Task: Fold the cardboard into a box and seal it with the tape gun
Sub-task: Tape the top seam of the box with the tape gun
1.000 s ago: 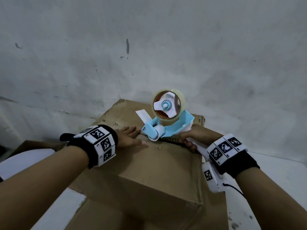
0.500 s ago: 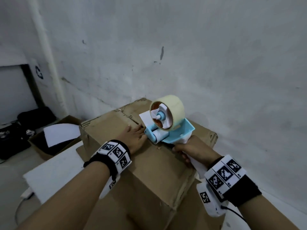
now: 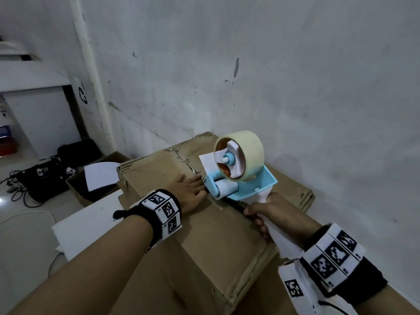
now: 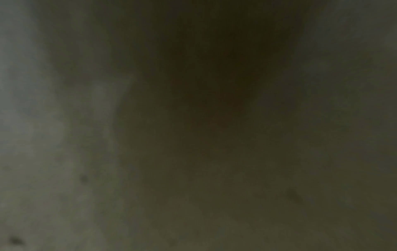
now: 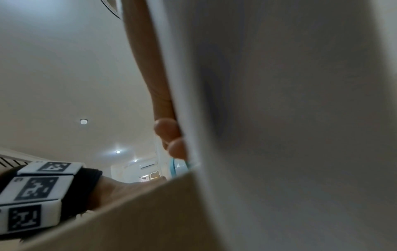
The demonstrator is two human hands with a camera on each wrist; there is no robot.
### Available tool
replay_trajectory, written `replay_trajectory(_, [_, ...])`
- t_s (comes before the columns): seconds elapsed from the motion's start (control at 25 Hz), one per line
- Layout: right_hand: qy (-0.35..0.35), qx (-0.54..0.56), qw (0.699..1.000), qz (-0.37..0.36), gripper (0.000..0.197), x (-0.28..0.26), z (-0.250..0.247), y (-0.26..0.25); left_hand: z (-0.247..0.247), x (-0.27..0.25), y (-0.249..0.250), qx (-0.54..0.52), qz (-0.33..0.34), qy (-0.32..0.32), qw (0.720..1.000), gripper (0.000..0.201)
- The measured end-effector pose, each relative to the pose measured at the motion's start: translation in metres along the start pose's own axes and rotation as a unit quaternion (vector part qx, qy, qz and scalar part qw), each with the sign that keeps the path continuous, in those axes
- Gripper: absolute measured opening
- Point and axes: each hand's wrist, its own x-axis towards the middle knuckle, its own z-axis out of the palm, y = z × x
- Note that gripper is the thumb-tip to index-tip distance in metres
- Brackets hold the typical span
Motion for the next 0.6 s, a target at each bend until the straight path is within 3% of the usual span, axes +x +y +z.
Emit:
replay_trajectory(0.12, [-0.018,-0.035,0.999,0.000,0.023,-0.006,-0.008,0.004,0.002,0.003,0.001,0.008,-0.014,-0.019,1.000,0.048])
replay_trajectory(0.24, [0.013,-0.055,0.998,0.008,0.030,-0.026,-0.026,0.014,0.005,0.006,-0.004,0.016,0.001,-0.030,0.999,0.047])
replay_trajectory(0.44, [0.072,-0.014,0.997,0.007,0.015,-0.067,-0.053,0.039,0.007,0.008,-0.004,0.035,0.019,-0.021,0.999,0.048])
replay_trajectory(0.6, [0.075,-0.009,0.997,0.013,0.013,-0.095,-0.067,0.052,0.010,0.005,-0.002,0.054,0.028,-0.023,0.998,0.049])
